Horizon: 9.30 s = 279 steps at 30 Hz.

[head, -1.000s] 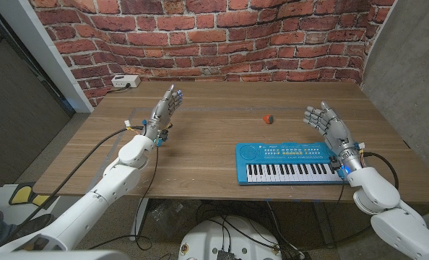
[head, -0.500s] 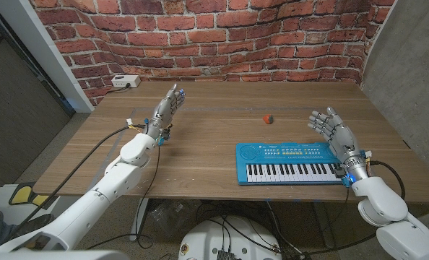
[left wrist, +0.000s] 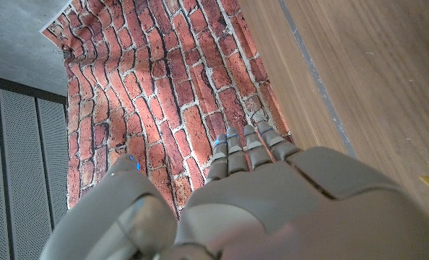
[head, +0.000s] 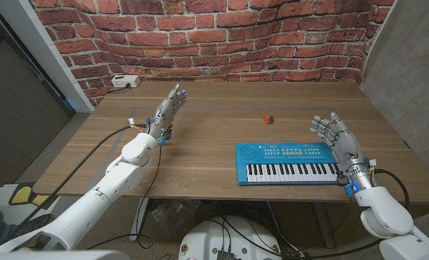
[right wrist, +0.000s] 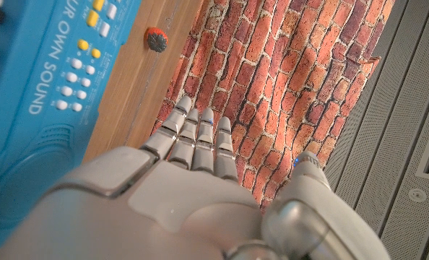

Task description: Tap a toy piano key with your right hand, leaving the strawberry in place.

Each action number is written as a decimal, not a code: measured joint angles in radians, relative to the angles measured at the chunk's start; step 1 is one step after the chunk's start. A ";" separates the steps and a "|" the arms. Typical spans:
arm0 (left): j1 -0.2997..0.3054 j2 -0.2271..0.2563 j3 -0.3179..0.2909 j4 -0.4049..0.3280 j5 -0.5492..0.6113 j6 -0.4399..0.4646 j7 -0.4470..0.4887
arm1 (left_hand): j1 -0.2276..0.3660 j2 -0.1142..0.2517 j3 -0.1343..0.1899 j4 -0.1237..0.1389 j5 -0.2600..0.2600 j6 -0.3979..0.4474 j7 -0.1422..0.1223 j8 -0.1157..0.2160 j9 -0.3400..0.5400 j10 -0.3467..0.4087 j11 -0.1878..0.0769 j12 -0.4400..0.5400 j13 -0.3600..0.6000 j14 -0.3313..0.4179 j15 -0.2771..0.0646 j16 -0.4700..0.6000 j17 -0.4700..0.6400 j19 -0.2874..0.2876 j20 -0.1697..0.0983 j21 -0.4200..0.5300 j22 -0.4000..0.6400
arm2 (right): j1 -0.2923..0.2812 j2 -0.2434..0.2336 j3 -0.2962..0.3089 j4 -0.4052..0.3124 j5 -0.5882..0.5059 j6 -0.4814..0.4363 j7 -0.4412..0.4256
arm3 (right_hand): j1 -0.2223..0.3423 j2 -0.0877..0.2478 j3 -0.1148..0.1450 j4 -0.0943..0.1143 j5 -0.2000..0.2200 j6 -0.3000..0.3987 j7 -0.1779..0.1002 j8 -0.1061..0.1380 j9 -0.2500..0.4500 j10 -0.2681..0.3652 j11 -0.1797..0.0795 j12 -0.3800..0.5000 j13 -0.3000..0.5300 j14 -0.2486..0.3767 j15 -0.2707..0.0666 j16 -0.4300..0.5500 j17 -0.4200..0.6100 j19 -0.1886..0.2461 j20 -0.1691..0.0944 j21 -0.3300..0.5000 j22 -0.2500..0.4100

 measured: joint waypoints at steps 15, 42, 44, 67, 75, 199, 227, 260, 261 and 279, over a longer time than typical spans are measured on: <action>-0.034 -0.018 0.020 0.030 0.010 0.000 -0.014 | -0.002 0.016 0.000 0.000 0.000 0.005 -0.005 0.000 0.000 0.005 -0.005 -0.008 0.000 0.009 0.002 0.000 0.000 0.003 0.003 0.000 0.000 | -0.083 0.051 0.032 -0.042 -0.025 0.023 -0.001 | 0.000 0.000 -0.004 0.004 0.004 0.000 0.000 0.000 0.000 0.000 0.000 0.000 0.000 0.000 0.000 -0.005 0.005 0.002 0.002 0.000 0.000; -0.036 -0.031 0.032 0.025 0.026 -0.003 0.000 | -0.003 0.016 -0.004 -0.004 -0.007 0.020 -0.005 -0.004 0.000 0.016 -0.006 -0.008 0.000 0.018 0.003 0.000 0.000 0.015 0.004 0.000 0.000 | -0.218 0.150 0.072 -0.083 -0.112 0.105 0.006 | -0.013 -0.005 -0.008 0.000 0.004 0.000 0.000 -0.004 0.000 0.000 0.000 0.000 0.000 0.003 -0.003 -0.005 0.005 0.007 -0.004 -0.011 0.000; -0.036 -0.029 0.032 0.022 0.033 -0.005 0.001 | -0.003 0.016 -0.004 -0.004 -0.007 0.020 -0.005 -0.004 0.000 0.016 -0.006 -0.008 0.000 0.021 0.000 0.000 0.000 0.015 0.004 -0.003 0.000 | -0.224 0.160 0.071 -0.081 -0.121 0.114 0.003 | -0.013 -0.005 -0.009 0.000 0.004 0.000 0.000 -0.004 0.000 0.006 -0.003 0.000 0.000 0.003 -0.003 -0.005 0.005 0.007 -0.004 -0.011 0.000; -0.087 -0.040 0.057 0.031 0.062 0.007 -0.007 | 0.009 0.009 -0.004 -0.004 -0.007 0.025 -0.011 -0.004 0.000 0.027 -0.005 -0.008 0.000 0.029 0.000 0.001 0.000 0.020 -0.002 -0.010 0.000 | -0.315 0.249 0.069 -0.074 -0.208 0.192 -0.027 | -0.017 -0.009 -0.015 0.001 0.003 0.005 -0.005 -0.004 0.000 0.016 -0.002 0.000 0.000 0.014 -0.003 -0.005 0.005 0.027 0.005 -0.015 0.000; -0.098 -0.043 0.069 0.031 0.069 0.022 -0.014 | 0.000 0.018 -0.004 -0.004 -0.007 0.030 -0.005 -0.004 0.000 0.027 -0.005 -0.008 0.000 0.029 0.000 0.001 0.000 0.025 0.004 -0.010 0.000 | -0.343 0.277 0.075 -0.073 -0.237 0.218 -0.033 | -0.017 -0.009 -0.015 0.001 0.003 0.005 -0.005 -0.004 0.000 0.016 -0.002 0.000 0.000 0.014 -0.003 -0.005 0.005 0.026 0.005 -0.016 0.000; -0.133 -0.054 0.066 0.050 0.065 -0.038 -0.061 | 0.010 0.029 -0.019 0.000 -0.015 0.048 -0.009 -0.007 0.000 0.045 -0.010 -0.016 0.000 0.036 0.000 -0.004 0.000 0.031 0.009 -0.047 0.000 | -0.409 -0.023 -0.084 -0.215 -1.408 -0.828 -0.736 | 0.048 -0.026 -0.022 -0.027 0.022 0.172 -0.197 0.019 -0.002 -0.173 -0.069 -0.038 0.004 -0.151 0.029 -0.023 0.007 -0.026 0.044 -0.126 0.010; -0.146 -0.052 0.064 0.060 0.067 -0.038 -0.066 | 0.008 0.031 -0.022 0.003 -0.015 0.052 -0.013 -0.007 0.000 0.054 -0.007 -0.016 0.000 0.036 0.000 -0.007 0.000 0.031 0.009 -0.051 0.000 | -0.359 -0.086 -0.155 -0.188 -1.309 -0.933 -0.705 | 0.057 -0.017 -0.019 -0.022 0.022 0.279 -0.236 0.040 -0.008 -0.190 -0.085 -0.030 0.004 -0.183 0.022 -0.023 0.005 -0.049 0.080 -0.149 0.010; -0.132 -0.032 0.063 0.003 0.089 0.016 -0.024 | 0.009 0.030 -0.022 0.003 -0.015 0.057 -0.007 -0.011 0.000 0.057 -0.011 -0.016 0.000 0.041 0.006 -0.007 0.000 0.030 0.009 -0.059 0.000 | -0.297 -0.155 -0.237 -0.151 -1.198 -1.007 -0.716 | 0.070 -0.004 -0.016 -0.025 0.018 0.351 -0.247 0.040 -0.008 -0.151 -0.098 -0.008 0.004 -0.158 0.004 -0.011 0.004 -0.061 0.067 -0.149 0.015; -0.132 -0.032 0.063 0.003 0.089 0.016 -0.024 | 0.009 0.030 -0.022 0.003 -0.015 0.057 -0.007 -0.011 0.000 0.057 -0.011 -0.016 0.000 0.041 0.005 -0.007 0.000 0.030 0.009 -0.059 0.000 | -0.296 -0.156 -0.237 -0.150 -1.195 -1.010 -0.717 | 0.070 -0.004 -0.016 -0.025 0.018 0.354 -0.250 0.040 -0.008 -0.149 -0.097 -0.008 0.004 -0.155 0.007 -0.008 0.005 -0.061 0.067 -0.149 0.014; -0.139 -0.036 0.066 0.009 0.090 0.016 -0.028 | 0.001 0.043 -0.030 0.002 -0.015 0.057 -0.007 -0.011 0.000 0.057 -0.011 -0.016 0.000 0.041 0.005 -0.007 0.000 0.034 0.005 -0.066 0.000 | -0.292 -0.186 -0.257 -0.159 -1.161 -1.052 -0.725 | 0.074 0.000 -0.013 -0.022 0.015 0.394 -0.253 0.044 -0.011 -0.130 -0.105 0.000 0.004 -0.140 0.007 -0.008 0.005 -0.048 0.069 -0.142 0.014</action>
